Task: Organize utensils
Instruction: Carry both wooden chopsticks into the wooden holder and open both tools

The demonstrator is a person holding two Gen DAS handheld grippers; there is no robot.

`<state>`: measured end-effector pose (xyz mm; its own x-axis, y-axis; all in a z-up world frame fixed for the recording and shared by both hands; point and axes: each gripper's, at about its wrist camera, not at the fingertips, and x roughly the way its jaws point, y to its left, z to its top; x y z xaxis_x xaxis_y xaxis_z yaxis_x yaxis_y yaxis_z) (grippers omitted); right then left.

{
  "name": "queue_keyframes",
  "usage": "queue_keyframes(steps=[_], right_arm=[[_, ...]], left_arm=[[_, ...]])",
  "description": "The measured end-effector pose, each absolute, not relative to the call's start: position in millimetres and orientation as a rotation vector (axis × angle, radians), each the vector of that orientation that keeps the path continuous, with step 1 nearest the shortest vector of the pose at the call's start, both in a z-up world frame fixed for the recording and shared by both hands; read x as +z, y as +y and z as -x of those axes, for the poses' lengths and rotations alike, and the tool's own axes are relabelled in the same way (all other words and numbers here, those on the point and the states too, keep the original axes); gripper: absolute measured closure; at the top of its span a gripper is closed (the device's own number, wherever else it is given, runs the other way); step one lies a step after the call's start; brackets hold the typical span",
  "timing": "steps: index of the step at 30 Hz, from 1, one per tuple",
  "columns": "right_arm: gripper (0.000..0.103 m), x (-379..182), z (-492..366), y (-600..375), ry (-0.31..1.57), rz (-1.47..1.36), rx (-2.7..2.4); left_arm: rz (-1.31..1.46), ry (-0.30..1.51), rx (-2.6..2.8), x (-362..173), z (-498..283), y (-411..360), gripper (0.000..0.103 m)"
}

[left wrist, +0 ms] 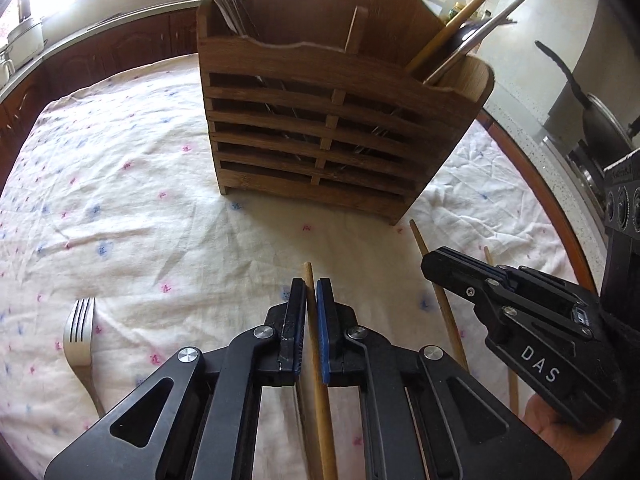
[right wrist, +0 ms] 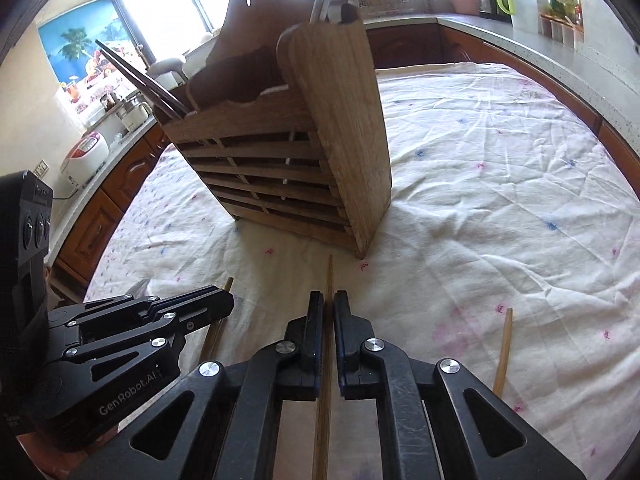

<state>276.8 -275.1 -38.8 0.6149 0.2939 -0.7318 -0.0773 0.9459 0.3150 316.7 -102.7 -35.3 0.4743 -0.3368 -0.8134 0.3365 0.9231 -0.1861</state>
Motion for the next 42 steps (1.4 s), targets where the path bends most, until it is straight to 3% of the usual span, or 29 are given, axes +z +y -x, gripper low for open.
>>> queue_keyframes(steps=[13, 42], right_arm=[[0.098, 27, -233, -291, 0.721, -0.333, 0.234], [0.098, 98, -193, -292, 0.523, -0.313, 0.249]], left_arm=[[0.155, 0.835, -0.43, 39, -261, -47, 0.099], [0.218, 0.614, -0.406, 109, -215, -10, 0.099]])
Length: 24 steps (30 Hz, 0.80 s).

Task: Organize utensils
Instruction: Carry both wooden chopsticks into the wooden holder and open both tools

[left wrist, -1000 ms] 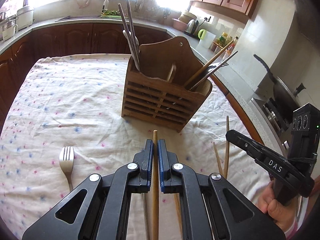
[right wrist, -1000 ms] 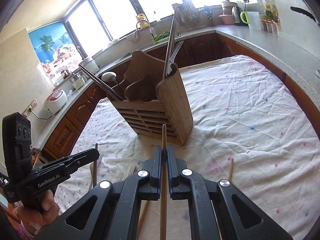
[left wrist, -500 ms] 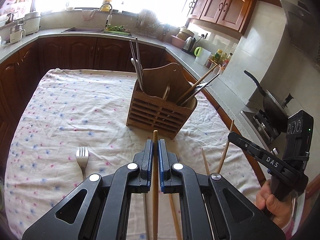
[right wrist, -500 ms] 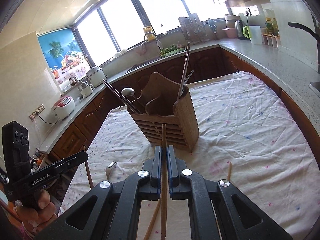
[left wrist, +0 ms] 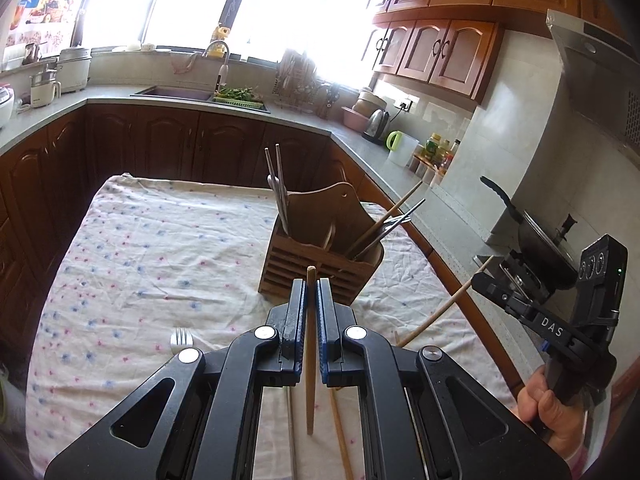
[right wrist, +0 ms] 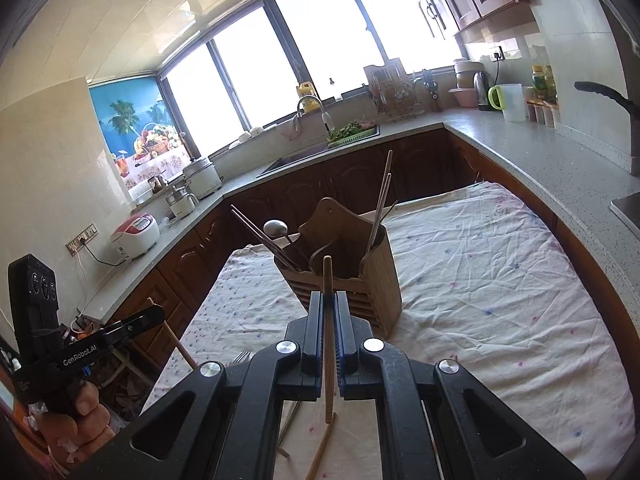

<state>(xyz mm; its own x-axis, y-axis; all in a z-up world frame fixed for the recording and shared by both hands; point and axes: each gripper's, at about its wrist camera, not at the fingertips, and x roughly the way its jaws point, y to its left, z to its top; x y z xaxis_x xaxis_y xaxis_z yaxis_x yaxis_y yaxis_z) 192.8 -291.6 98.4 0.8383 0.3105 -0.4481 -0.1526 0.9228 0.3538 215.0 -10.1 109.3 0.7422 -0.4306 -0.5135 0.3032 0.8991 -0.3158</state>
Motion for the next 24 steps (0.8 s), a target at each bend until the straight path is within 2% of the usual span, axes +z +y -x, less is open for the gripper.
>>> queue_keyframes(steps=[12, 24], right_arm=[[0.098, 133, -213, -301, 0.438, -0.303, 0.235], [0.098, 185, -251, -302, 0.326, -0.258, 0.217]], left_arm=[[0.227, 0.522, -0.397, 147, -236, -12, 0.099], [0.22, 0.359, -0.374, 209, -276, -23, 0.099]])
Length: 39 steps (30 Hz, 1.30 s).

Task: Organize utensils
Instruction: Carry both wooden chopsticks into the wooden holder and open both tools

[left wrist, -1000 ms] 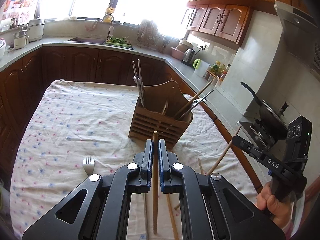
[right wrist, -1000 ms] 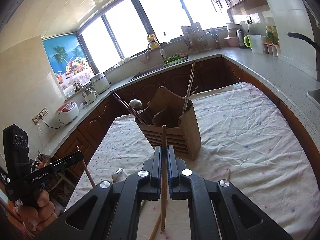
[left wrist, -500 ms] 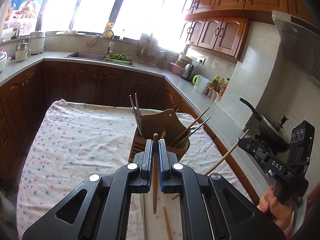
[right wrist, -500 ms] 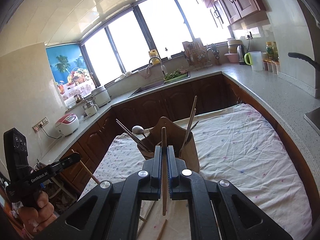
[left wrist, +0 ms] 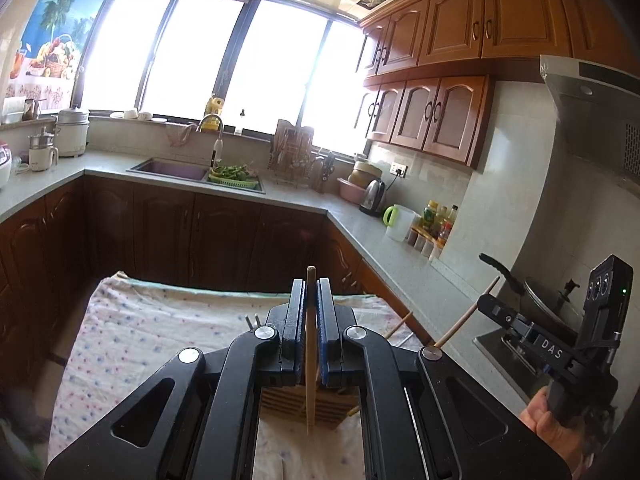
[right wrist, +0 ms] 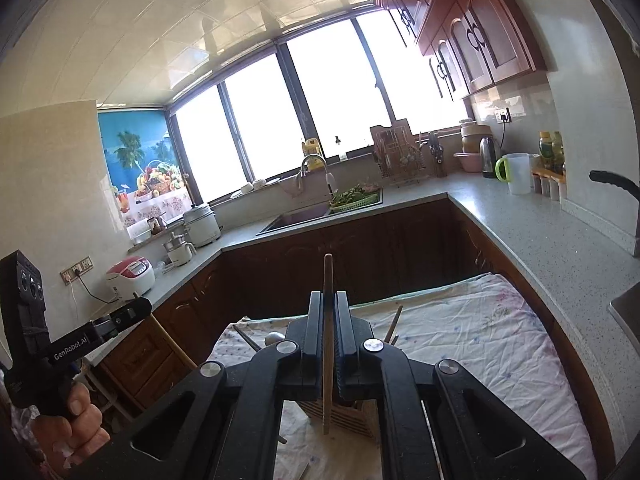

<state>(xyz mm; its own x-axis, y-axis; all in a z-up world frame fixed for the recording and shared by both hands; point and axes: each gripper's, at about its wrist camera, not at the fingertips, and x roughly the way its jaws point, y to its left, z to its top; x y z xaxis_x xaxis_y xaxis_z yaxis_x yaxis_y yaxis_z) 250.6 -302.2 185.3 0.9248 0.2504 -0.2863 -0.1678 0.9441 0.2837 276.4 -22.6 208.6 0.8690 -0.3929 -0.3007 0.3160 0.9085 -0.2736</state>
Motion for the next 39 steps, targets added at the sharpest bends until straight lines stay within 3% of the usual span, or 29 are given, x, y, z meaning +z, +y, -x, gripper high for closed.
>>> queue_keyframes(steps=[8, 26, 39], right_arm=[[0.098, 190, -283, -301, 0.303, -0.231, 0.181], [0.098, 106, -308, -298, 0.447, -0.26, 0.143], [0.098, 100, -310, -301, 0.479, -0.271, 0.137]], left_arm=[[0.214, 0.296, -0.312, 224, -320, -34, 0.099], [0.176, 0.436, -0.261, 131, -364, -57, 0.099], [0.183, 0.49, -0.246, 114, -371, -49, 0.098]])
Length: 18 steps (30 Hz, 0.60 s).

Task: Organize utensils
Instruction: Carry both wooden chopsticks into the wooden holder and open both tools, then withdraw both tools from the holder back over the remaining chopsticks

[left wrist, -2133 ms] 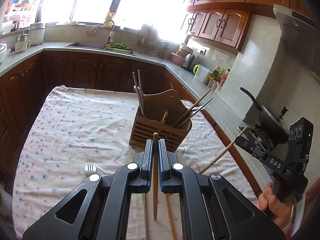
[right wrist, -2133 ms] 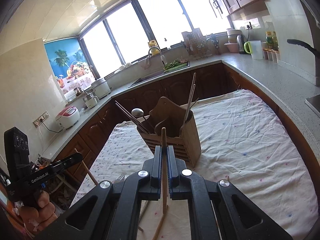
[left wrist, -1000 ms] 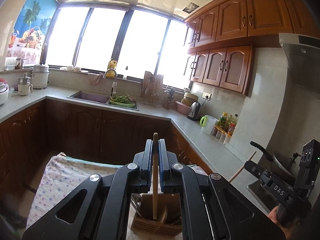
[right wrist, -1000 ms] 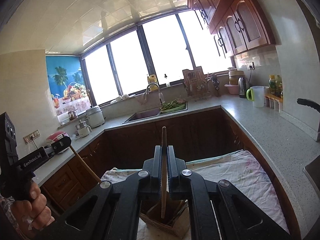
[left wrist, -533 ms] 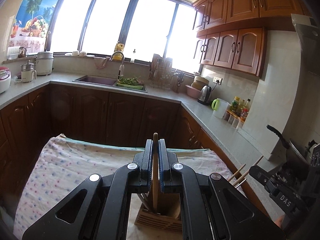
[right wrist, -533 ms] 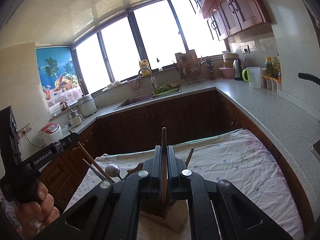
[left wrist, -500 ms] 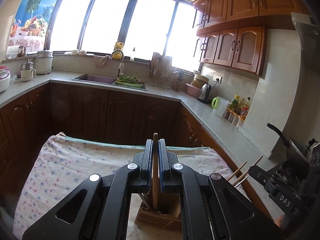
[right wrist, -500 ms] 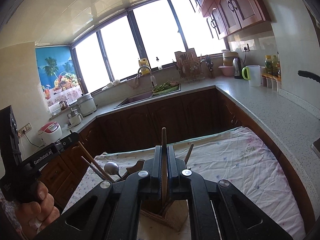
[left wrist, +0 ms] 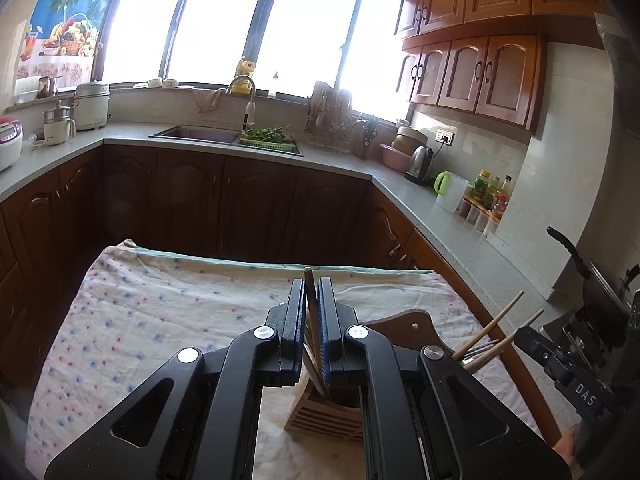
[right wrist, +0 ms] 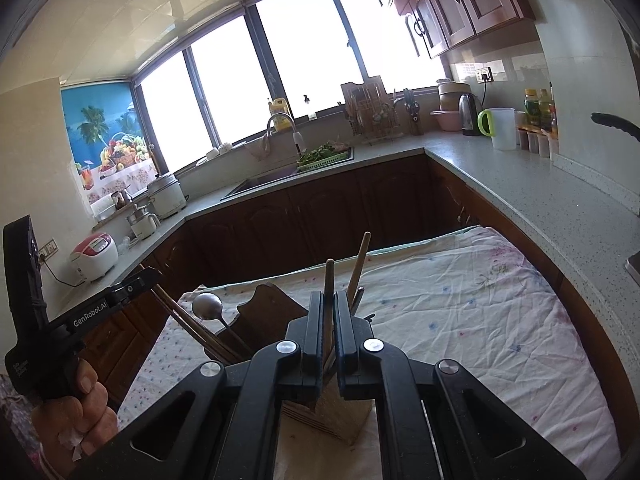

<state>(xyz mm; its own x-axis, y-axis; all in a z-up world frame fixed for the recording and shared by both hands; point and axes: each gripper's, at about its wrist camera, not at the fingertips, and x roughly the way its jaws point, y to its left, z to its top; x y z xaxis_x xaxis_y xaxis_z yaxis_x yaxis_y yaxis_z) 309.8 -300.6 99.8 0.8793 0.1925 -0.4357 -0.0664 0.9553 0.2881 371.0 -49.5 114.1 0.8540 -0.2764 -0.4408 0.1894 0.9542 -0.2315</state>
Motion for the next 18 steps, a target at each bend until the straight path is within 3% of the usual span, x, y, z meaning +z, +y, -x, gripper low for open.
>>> queue_keyframes(steps=[7, 10, 12, 13, 14, 15, 18], right_arm=[[0.094, 98, -310, -303, 0.485, -0.284, 0.146], [0.092, 98, -307, -304, 0.477, -0.303, 0.154], [0.086, 101, -303, -305, 0.463, -0.31, 0.155], [0.073, 104, -301, -306, 0.453, -0.316, 0.157], [0.06, 106, -298, -306, 0.444, -0.32, 0.157], [0.057, 108, -295, -308, 0.436, -0.324, 0.156], [0.049, 114, -288, -312, 0.418, -0.346, 0.156]], left_arm=[[0.172, 0.498, -0.243, 115, -371, -50, 0.097], [0.177, 0.508, -0.264, 116, -370, -50, 0.091], [0.178, 0.502, -0.27, 118, -367, -49, 0.077], [0.181, 0.496, -0.276, 120, -364, -49, 0.072], [0.179, 0.487, -0.271, 122, -361, -49, 0.062], [0.177, 0.474, -0.266, 124, -357, -49, 0.053], [0.182, 0.45, -0.288, 131, -348, -48, 0.045]])
